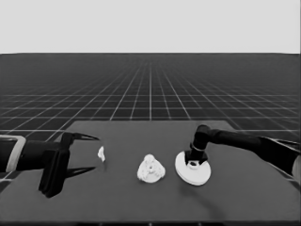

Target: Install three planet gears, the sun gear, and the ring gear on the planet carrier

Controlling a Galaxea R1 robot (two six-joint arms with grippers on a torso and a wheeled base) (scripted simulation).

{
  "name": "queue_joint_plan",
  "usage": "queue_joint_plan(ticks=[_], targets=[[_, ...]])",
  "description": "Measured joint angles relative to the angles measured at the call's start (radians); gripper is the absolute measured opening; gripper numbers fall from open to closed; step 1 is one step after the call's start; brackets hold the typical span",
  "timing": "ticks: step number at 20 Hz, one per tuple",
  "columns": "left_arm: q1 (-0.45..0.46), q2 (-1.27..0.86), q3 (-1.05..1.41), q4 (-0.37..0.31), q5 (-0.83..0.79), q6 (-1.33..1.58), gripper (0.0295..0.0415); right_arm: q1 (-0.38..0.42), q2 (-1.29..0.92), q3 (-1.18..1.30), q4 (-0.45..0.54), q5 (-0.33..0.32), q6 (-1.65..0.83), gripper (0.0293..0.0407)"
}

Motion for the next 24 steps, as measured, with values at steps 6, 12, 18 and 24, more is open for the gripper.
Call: queue_joint_plan(ticks=[6, 12, 18, 24], targets=[[0.000, 0.000, 0.000, 0.000, 0.000, 0.000, 0.0385, 0.000, 0.000, 0.000, 0.000, 0.000, 0.000, 0.0348], [0.000, 0.000, 0.000, 0.000, 0.000, 0.000, 0.0385, 0.172, -0.045, 0.108, 0.141, -0.102, 0.044, 0.0348], [0.000, 0.000, 0.000, 0.000, 0.000, 0.000, 0.0385, 0.196, -0.045, 0.109, 0.162, -0.113, 0.044, 0.0348], [0.000, 0.000, 0.000, 0.000, 0.000, 0.000, 0.0385, 0.158, 0.519, -0.132, 0.113, -0.140, 0.366, 0.0348]])
